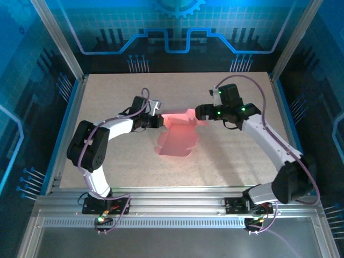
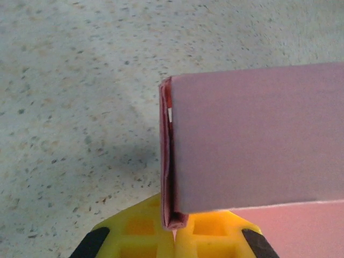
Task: Fold the paper box
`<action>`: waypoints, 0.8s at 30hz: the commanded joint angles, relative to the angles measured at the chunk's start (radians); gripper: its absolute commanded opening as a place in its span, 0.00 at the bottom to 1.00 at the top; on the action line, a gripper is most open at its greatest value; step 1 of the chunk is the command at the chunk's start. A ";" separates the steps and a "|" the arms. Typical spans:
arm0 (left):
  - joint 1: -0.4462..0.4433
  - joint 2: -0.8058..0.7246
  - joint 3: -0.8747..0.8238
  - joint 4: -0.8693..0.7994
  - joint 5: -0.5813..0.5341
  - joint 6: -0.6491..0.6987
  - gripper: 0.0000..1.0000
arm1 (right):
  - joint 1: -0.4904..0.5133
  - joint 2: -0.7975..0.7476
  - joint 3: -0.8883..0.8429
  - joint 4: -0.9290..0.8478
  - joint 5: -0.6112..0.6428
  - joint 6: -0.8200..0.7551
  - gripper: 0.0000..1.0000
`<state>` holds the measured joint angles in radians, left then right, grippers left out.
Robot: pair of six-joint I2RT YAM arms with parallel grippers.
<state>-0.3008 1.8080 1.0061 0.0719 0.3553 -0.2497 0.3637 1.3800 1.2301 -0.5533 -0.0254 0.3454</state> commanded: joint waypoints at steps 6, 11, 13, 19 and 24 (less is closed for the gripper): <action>-0.011 0.047 -0.265 0.860 -0.122 -0.589 0.00 | 0.004 -0.171 -0.065 0.078 0.025 0.186 0.88; -0.055 0.127 -0.320 1.094 -0.278 -0.729 0.00 | 0.097 -0.125 -0.097 0.085 0.068 0.305 0.83; -0.073 0.150 -0.334 1.155 -0.331 -0.763 0.00 | 0.127 -0.087 -0.104 0.096 0.063 0.340 0.76; -0.091 0.182 -0.360 1.240 -0.392 -0.784 0.00 | 0.165 0.044 -0.019 0.038 0.055 0.349 0.66; -0.087 0.185 -0.374 1.261 -0.377 -0.791 0.00 | 0.138 0.127 0.080 -0.007 0.056 0.247 0.63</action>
<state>-0.3920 1.9778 0.6418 1.2327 0.0029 -1.0111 0.5179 1.4834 1.2304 -0.5274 0.0223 0.6495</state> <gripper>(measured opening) 0.046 0.637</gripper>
